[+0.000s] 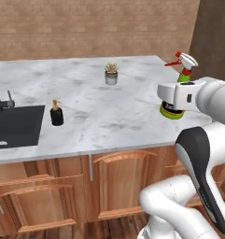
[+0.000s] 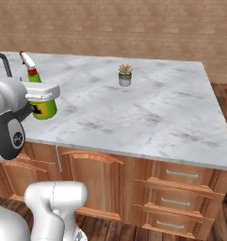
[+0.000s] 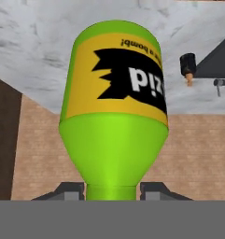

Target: Locate and retrieve the spray and soap dispenser from the cabinet. Place them next to the sink.

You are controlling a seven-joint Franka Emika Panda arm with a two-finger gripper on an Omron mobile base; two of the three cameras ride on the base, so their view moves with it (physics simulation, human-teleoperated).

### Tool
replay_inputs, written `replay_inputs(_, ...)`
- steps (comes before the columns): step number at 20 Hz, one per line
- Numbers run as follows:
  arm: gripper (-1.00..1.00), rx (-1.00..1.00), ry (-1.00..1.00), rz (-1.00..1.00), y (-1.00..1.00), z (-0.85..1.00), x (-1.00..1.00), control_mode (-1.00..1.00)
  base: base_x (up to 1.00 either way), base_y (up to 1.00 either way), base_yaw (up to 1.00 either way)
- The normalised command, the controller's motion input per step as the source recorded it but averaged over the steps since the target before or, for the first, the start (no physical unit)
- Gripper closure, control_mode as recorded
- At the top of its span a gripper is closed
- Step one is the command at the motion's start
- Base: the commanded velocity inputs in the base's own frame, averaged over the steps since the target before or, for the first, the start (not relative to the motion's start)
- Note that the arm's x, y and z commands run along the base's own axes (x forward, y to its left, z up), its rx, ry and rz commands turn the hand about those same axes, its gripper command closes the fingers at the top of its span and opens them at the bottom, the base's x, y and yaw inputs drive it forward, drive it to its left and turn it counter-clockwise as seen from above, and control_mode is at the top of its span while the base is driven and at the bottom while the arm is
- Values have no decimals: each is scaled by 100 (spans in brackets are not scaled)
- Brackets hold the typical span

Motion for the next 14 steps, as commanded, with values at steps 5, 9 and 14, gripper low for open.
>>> replay_inputs(5,100,0,0,0,0,0,0,100,48,10,-9)
replay_inputs(9,100,0,0,0,0,0,0,100,49,14,-12)
replay_inputs(14,100,0,0,0,0,0,0,100,20,24,-14)
